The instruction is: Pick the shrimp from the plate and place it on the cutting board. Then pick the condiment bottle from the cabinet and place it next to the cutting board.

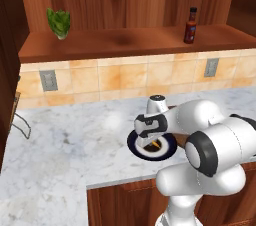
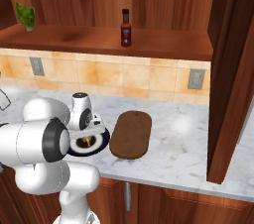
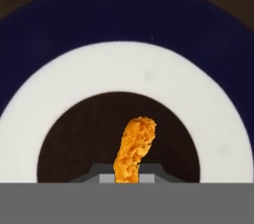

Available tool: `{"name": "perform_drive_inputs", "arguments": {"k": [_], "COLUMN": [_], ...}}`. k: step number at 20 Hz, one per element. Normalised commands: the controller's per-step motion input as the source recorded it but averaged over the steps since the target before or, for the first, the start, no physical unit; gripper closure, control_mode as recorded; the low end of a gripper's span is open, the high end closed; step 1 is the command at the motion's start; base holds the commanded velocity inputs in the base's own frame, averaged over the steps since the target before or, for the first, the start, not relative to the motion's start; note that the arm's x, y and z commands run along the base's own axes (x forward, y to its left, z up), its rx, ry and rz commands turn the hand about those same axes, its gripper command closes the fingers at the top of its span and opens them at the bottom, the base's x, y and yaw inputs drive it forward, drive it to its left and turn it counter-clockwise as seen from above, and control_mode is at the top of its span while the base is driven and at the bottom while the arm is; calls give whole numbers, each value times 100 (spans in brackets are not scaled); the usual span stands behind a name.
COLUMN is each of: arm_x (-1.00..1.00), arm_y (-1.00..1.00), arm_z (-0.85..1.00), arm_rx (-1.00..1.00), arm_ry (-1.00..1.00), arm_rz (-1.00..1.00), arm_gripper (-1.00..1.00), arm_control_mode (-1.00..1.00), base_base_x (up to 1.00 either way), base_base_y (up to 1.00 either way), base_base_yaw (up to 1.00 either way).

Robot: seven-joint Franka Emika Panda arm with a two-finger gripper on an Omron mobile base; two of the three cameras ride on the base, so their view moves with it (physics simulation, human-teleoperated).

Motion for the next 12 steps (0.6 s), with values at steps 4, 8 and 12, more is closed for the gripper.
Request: {"name": "perform_drive_inputs", "arguments": {"k": [4, 8, 12], "arm_x": [-1, 0, 0], "arm_y": [0, 0, 0], "arm_z": [8, 14, 17], "arm_rx": [0, 0, 0], "arm_ry": [0, 0, 0], "arm_rz": [0, 0, 0], "arm_gripper": [100, 100, 100], "arm_control_mode": [-100, -100, -100], "base_base_x": [0, 0, 0], "base_base_y": [0, 0, 0], "base_base_yaw": [0, 0, 0]}}
